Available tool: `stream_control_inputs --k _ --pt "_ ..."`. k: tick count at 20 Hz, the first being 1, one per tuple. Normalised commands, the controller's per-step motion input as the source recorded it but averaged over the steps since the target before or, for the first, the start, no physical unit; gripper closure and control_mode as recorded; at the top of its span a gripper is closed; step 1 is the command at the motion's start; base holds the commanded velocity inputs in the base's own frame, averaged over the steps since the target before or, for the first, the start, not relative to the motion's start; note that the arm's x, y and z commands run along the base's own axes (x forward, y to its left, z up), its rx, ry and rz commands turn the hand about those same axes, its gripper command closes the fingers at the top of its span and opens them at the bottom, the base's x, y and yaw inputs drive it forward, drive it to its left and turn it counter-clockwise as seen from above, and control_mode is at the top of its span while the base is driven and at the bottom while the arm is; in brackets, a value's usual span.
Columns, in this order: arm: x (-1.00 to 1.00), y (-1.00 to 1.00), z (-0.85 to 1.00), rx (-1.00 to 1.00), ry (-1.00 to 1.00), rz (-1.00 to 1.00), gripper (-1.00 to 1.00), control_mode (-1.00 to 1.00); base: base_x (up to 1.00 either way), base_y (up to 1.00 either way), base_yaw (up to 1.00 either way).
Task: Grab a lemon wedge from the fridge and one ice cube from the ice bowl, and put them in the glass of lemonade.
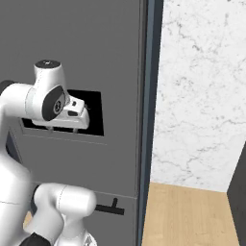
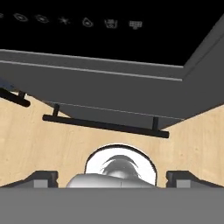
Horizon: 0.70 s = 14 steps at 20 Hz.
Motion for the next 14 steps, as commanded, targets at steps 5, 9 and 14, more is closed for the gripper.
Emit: stream_control_inputs --k 5,9,14 --pt "-0.28 0.0 0.0 0.0 -0.02 0.0 -1.0 1.0 -0.01 0.1 -0.02" --pt "0.0 0.0 0.0 0.0 0.0 0.0 -1.0 1.0 0.0 0.97 -0.24" --pt "0.0 0.0 0.0 0.0 0.0 0.0 -1.0 1.0 -0.01 0.95 -0.4"
